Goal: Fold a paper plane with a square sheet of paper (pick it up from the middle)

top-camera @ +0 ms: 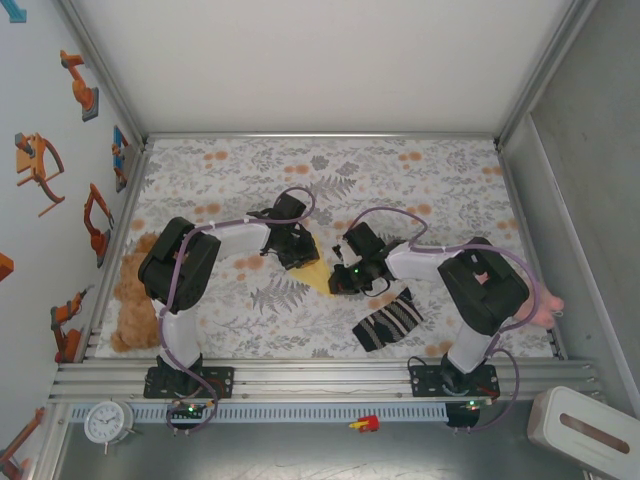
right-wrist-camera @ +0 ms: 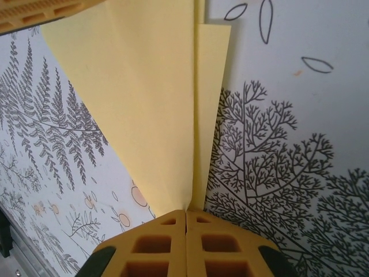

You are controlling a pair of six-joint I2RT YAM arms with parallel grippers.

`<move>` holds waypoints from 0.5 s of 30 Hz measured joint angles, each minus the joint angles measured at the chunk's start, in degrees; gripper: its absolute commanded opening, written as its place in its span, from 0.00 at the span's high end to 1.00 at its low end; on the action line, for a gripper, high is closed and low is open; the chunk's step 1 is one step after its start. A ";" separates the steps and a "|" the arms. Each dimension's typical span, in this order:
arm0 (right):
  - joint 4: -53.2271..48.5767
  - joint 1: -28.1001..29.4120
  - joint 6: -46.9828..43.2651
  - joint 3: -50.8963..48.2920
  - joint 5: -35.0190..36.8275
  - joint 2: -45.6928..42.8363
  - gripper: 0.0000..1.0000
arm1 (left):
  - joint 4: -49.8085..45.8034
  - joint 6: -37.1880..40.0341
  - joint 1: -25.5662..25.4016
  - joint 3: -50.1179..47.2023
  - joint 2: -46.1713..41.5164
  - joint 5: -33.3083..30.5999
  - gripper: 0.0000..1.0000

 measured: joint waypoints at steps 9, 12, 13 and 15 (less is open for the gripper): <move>-0.31 0.00 -0.46 0.00 -0.07 -0.33 0.90 | 0.00 0.00 0.00 0.00 0.00 0.00 0.85; -0.42 0.00 -0.63 -0.15 -0.09 -0.66 0.90 | 0.00 0.00 0.00 0.00 0.00 0.00 0.85; -0.44 0.00 -0.66 -0.22 -0.09 -0.70 0.89 | 0.00 0.00 0.02 0.00 0.00 0.00 0.85; -0.42 0.00 -0.72 -0.44 -0.09 -0.81 0.89 | 0.00 0.00 0.02 0.00 0.00 0.00 0.85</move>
